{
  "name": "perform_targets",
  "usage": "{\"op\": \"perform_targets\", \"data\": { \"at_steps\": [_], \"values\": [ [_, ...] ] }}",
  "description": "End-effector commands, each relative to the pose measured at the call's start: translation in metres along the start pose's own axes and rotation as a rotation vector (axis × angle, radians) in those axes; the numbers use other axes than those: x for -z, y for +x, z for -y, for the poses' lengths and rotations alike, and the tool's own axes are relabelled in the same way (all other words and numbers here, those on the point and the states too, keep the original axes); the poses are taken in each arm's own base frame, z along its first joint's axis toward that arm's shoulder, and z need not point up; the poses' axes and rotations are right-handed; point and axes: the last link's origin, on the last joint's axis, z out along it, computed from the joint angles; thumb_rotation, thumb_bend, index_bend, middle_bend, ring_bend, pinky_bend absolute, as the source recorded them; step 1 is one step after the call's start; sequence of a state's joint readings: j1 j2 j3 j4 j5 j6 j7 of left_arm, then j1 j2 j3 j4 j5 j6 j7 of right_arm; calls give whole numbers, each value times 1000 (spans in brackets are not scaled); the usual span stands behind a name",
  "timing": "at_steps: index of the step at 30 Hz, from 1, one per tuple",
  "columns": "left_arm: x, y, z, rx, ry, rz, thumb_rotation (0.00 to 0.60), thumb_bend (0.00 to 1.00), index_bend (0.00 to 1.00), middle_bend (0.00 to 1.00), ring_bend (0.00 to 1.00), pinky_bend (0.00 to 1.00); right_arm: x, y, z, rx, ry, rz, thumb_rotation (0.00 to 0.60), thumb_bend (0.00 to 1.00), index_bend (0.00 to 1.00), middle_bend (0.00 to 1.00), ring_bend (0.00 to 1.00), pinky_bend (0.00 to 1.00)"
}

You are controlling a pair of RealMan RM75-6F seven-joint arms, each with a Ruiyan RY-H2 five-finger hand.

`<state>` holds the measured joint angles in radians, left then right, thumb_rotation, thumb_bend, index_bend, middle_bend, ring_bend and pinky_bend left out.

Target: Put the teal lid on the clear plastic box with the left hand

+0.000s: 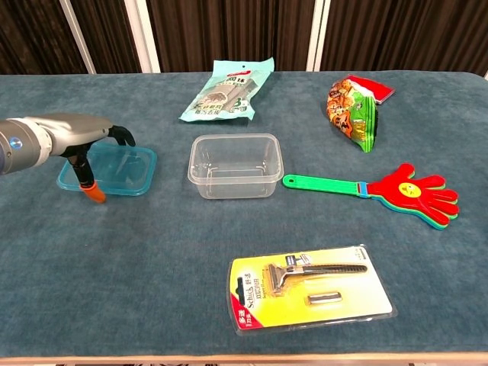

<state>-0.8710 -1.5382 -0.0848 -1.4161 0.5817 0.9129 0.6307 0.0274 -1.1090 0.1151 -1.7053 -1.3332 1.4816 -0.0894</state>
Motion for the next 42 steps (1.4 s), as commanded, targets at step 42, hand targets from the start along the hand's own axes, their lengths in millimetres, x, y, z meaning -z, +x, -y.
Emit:
{"op": "perform_targets", "data": {
  "at_steps": [42],
  "values": [
    [29, 87, -117, 182, -312, -104, 600, 359, 67, 466, 55, 0, 0, 3, -1, 1, -13, -19, 600, 407, 123, 28, 26, 0]
  ]
}}
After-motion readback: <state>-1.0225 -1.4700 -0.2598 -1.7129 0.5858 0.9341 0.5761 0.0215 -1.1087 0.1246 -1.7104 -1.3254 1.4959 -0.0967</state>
